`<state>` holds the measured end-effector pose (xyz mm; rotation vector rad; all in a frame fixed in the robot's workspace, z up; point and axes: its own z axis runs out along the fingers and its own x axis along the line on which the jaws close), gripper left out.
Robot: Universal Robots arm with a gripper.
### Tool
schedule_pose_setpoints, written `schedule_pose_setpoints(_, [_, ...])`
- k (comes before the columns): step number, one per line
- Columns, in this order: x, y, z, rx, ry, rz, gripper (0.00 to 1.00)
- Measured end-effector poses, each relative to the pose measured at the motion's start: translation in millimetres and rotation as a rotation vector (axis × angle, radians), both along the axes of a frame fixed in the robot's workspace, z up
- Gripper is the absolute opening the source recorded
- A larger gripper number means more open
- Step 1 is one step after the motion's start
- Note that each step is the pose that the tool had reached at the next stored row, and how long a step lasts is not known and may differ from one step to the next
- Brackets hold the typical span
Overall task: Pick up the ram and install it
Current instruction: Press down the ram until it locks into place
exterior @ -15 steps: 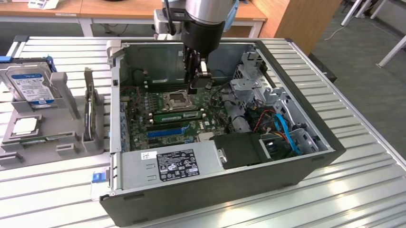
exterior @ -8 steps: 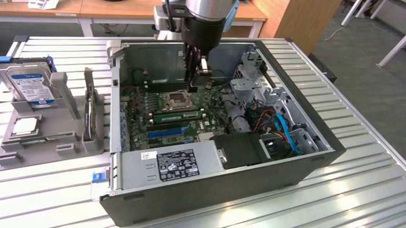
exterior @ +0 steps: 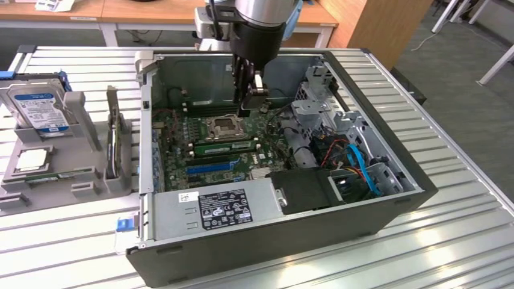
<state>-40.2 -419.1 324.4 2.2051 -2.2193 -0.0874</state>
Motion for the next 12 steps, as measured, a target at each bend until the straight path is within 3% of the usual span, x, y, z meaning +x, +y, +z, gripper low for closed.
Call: schedule_pose_setpoints(12, [0.0, 0.0, 0.0, 0.0000, 0.0000, 0.000, 0.43])
